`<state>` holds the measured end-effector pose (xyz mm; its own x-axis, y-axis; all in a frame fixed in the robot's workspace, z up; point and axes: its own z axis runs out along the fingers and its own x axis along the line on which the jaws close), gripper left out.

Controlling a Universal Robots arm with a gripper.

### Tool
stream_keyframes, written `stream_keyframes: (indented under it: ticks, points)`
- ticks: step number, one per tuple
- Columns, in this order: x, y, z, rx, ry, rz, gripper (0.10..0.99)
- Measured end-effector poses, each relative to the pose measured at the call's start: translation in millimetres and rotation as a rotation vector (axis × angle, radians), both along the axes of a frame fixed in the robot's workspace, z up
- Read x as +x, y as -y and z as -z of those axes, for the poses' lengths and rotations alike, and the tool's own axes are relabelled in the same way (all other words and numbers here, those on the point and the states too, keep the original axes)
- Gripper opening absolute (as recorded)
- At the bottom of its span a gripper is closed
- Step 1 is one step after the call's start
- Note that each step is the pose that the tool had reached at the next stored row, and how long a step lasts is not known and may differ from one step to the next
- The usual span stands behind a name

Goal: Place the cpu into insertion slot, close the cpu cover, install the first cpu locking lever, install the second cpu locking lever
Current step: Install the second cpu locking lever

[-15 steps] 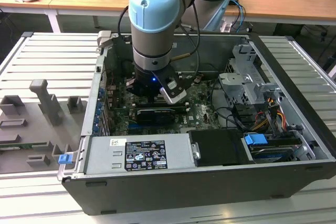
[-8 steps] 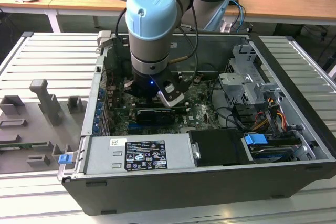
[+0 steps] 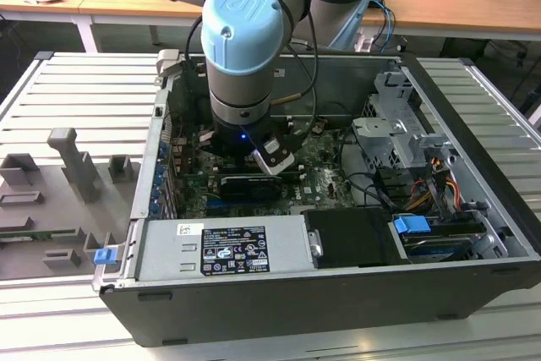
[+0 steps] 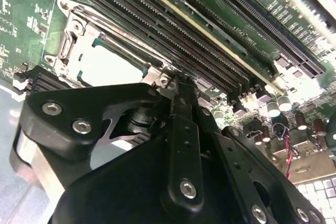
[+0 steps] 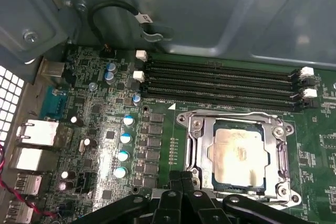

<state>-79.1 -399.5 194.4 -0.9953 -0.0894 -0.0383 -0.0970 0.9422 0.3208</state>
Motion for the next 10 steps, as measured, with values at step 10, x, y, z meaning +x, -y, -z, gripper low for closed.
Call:
stream_keyframes:
  ticks: [10]
  points:
    - [0.1,0.0,-32.7,0.000,-0.0010,0.000,0.106]
